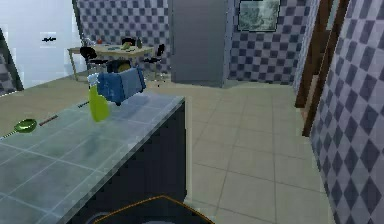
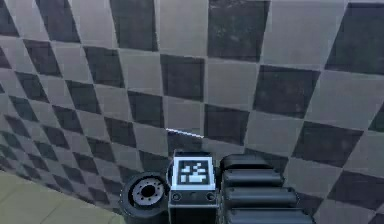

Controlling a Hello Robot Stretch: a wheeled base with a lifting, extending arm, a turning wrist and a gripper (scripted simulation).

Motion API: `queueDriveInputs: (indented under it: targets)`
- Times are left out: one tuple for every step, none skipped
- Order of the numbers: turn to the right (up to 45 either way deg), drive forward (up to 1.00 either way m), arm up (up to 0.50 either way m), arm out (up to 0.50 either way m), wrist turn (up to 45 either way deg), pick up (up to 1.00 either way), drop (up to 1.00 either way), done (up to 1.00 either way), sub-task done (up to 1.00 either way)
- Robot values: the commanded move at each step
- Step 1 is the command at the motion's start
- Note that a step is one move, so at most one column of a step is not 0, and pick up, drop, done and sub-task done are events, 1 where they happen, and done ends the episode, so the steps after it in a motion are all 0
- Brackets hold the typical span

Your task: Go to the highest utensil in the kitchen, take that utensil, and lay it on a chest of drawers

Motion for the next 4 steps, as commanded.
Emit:
queueDriveInputs:
  targets:
    - [24.0, 0.00, 0.00, 0.00, 0.0, 0.00, 0.00, 0.00, 0.00]
    - [0.0, 1.00, 0.00, 0.00, 0.0, 0.00, 0.00, 0.00, 0.00]
    - [0.0, 1.00, 0.00, 0.00, 0.0, 0.00, 0.00, 0.00, 0.00]
    - [0.0, 1.00, 0.00, 0.00, 0.0, 0.00, 0.00, 0.00, 0.00]
